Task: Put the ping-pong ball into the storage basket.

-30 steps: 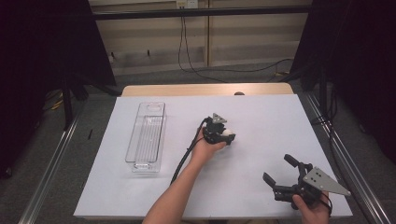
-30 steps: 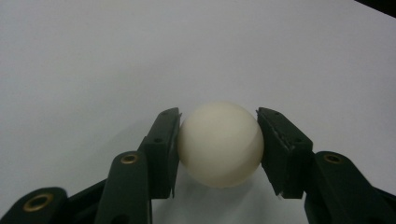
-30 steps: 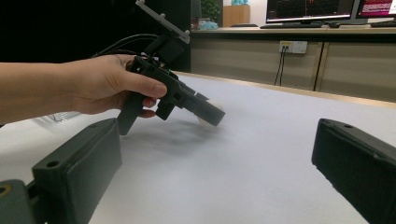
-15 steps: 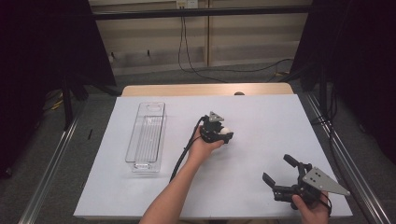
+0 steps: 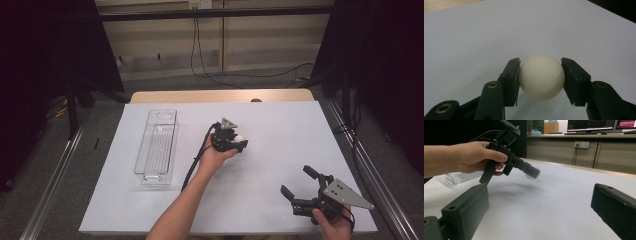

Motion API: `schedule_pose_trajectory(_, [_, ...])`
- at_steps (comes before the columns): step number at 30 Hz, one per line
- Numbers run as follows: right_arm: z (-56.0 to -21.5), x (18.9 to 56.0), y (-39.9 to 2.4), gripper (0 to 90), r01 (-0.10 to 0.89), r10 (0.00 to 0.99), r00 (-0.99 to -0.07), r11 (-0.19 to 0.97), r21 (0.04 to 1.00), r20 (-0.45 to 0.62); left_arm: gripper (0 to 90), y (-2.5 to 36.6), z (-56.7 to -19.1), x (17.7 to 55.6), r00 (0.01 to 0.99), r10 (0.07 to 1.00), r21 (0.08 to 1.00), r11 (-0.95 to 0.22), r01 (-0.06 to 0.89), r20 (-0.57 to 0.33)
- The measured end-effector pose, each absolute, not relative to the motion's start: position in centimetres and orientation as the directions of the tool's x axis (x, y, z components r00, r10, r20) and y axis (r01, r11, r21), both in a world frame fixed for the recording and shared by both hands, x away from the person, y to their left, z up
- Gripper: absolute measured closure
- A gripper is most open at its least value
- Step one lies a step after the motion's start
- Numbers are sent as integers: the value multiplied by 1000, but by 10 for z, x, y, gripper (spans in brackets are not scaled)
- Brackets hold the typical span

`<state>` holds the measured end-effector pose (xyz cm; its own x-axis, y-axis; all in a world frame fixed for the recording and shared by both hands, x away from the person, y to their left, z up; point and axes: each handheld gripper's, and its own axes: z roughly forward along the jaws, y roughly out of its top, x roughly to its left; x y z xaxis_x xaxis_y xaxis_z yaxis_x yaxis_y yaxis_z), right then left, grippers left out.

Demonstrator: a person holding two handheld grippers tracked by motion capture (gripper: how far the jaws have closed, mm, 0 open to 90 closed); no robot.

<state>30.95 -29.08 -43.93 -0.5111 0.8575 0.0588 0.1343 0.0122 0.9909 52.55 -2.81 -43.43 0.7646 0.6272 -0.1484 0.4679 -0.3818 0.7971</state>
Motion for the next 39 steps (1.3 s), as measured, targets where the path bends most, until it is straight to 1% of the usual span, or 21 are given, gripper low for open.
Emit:
schedule_pose_trajectory(2, [-439, 310, -291, 10, 135, 857, -512, 13, 991, 58, 511, -28, -434, 525, 762, 627, 803, -364, 472, -163])
schedule_pose_trajectory(10, [-439, 309, -290, 10, 136, 856, -513, 11, 991, 61, 511, -24, -430, 524, 762, 630, 796, -381, 471, -149])
schedule_pose_trajectory(11, [-440, 309, -290, 10, 136, 856, -513, 11, 991, 61, 511, -24, -431, 524, 762, 628, 803, -367, 470, -159])
schedule_pose_trajectory(13, [-440, 310, -290, 10, 138, 856, -514, 10, 990, 63, 511, -22, -430, 524, 764, 627, 801, -376, 466, -150])
schedule_pose_trajectory(14, [-440, 310, -290, 10, 134, 856, -514, 11, 991, 60, 511, -22, -430, 524, 758, 631, 805, -358, 473, -165])
schedule_pose_trajectory(29, [-440, 310, -290, 10, 140, 853, -518, 15, 990, 60, 511, -11, -426, 524, 750, 642, 807, -354, 473, -158])
schedule_pose_trajectory(31, [-440, 309, -290, 10, 142, 854, -516, 14, 990, 61, 511, -11, -425, 523, 740, 650, 810, -334, 482, -172])
schedule_pose_trajectory(32, [-440, 309, -290, 10, 140, 854, -516, 17, 990, 58, 511, -9, -425, 524, 748, 646, 807, -356, 471, -151])
schedule_pose_trajectory(33, [-440, 309, -290, 10, 139, 855, -516, 17, 990, 58, 511, -9, -424, 523, 743, 649, 806, -347, 479, -162])
schedule_pose_trajectory(39, [-440, 310, -290, 10, 141, 853, -519, 20, 990, 57, 511, -4, -421, 524, 743, 652, 808, -351, 473, -151])
